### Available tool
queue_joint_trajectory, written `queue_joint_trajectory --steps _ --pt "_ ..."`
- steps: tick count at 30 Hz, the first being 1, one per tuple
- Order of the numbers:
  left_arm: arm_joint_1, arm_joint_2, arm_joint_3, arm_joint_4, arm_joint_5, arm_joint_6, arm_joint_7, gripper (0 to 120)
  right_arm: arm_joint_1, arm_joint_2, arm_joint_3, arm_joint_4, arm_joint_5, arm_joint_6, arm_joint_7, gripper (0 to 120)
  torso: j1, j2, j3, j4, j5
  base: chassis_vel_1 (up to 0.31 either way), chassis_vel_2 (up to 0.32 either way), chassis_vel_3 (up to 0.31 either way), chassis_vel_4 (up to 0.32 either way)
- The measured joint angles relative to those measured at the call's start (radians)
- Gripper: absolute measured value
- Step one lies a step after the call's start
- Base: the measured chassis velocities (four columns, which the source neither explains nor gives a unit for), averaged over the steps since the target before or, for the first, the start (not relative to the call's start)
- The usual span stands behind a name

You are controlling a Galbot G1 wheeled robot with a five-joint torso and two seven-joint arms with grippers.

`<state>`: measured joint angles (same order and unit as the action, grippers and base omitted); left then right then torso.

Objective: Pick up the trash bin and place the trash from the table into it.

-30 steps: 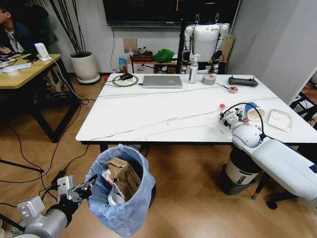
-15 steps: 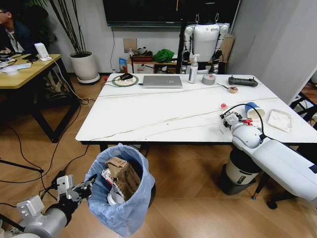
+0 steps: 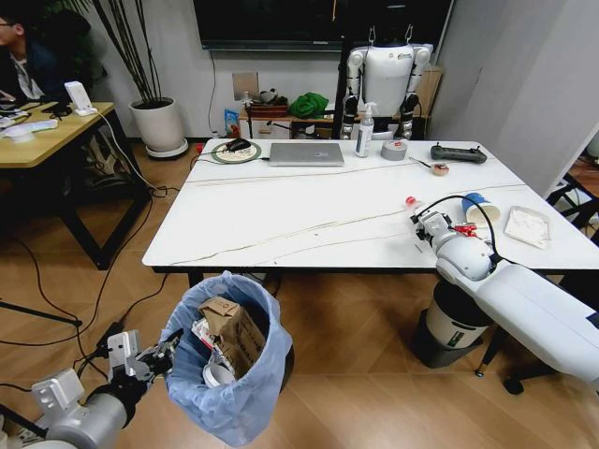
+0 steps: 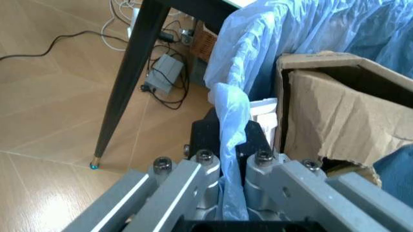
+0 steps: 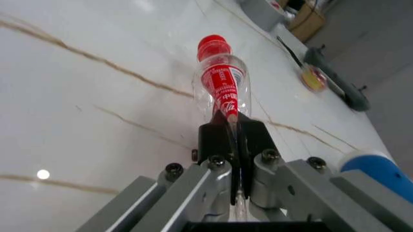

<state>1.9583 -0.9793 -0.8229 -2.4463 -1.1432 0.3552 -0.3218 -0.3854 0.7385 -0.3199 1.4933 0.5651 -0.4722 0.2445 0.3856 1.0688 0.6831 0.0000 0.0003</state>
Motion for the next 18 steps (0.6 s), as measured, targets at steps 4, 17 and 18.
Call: queue_joint_trajectory --steps 4,17,18 --pt "0.002 0.004 0.001 0.002 -0.002 0.000 0.000 0 -0.003 0.001 0.027 0.039 0.052 0.078 -0.062 0 0.000 0.000 0.000 0.0001 -0.0002 0.000 0.000 0.000 0.000" --pt "-0.024 0.027 0.004 0.012 -0.037 0.000 -0.006 0 -0.003 0.008 0.039 0.124 0.229 0.279 -0.204 0 0.000 0.000 0.000 -0.0002 -0.0003 0.000 0.000 0.000 0.000" --pt "-0.024 0.027 0.004 0.012 -0.037 0.000 -0.006 0 -0.003 0.008 0.039 0.124 0.229 0.279 -0.204 0 0.000 0.000 0.000 -0.0002 -0.0003 0.000 0.000 0.000 0.000"
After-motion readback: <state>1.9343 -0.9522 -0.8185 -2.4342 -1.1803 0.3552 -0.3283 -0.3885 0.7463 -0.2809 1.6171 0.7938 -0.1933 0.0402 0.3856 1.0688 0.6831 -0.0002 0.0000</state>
